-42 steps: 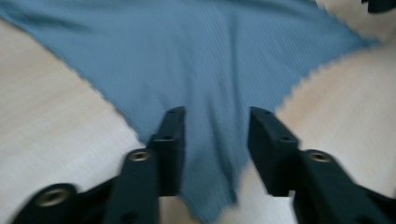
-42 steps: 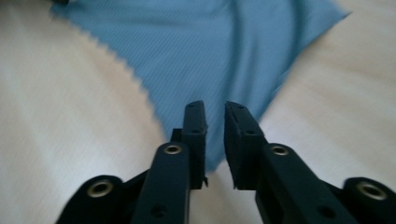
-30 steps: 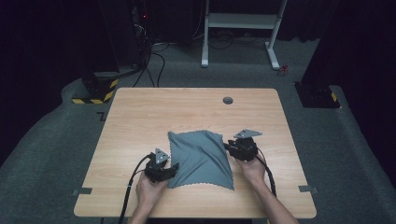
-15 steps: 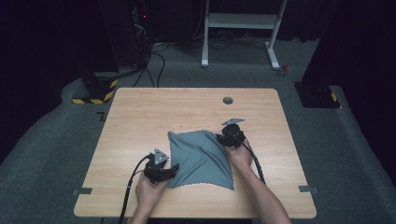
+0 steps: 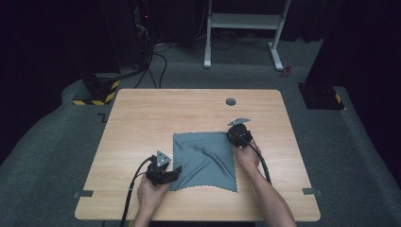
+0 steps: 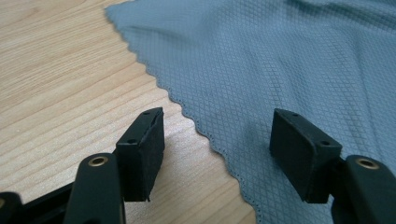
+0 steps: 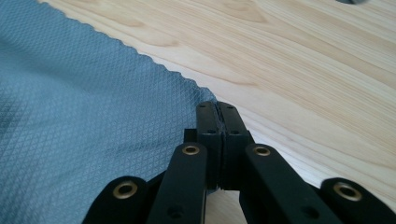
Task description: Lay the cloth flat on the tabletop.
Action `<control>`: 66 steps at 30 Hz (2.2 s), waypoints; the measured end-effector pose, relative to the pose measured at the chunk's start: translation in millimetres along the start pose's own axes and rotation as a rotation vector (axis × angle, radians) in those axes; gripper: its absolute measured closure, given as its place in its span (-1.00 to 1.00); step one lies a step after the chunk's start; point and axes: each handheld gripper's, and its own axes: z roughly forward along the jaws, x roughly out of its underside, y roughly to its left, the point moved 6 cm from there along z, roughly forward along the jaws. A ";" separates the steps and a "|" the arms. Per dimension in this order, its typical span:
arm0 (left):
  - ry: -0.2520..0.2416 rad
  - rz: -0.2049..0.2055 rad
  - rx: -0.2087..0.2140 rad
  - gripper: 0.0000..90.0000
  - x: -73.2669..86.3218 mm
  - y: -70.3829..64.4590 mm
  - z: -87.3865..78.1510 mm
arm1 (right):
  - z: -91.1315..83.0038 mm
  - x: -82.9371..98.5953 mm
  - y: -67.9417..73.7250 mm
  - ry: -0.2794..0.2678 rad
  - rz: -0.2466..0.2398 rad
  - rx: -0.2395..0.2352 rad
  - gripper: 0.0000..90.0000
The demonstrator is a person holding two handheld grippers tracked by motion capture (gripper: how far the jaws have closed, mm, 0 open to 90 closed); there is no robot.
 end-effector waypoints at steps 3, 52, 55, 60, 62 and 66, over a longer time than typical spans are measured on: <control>0.000 0.000 0.001 -0.20 0.0 0.0 0.0 | -0.9 1.5 -10.7 -0.007 0.031 0.023 0.99; 0.164 0.042 -0.007 0.95 -91.5 39.0 87.5 | -97.2 121.3 75.2 -0.079 -0.202 -0.240 0.49; 0.172 0.050 -0.036 0.98 -95.6 41.7 91.4 | -98.7 123.3 75.7 -0.082 -0.203 -0.247 0.58; 0.166 -0.013 -0.049 0.96 -95.0 54.8 91.2 | -101.5 126.1 76.6 -0.082 -0.216 -0.248 0.65; 0.171 -0.014 -0.074 0.82 -94.2 56.7 89.2 | -101.5 126.3 76.7 -0.084 -0.217 -0.248 0.65; 0.158 -0.039 -0.032 0.29 -89.9 52.9 73.0 | -102.3 126.6 76.6 -0.077 -0.212 -0.239 0.54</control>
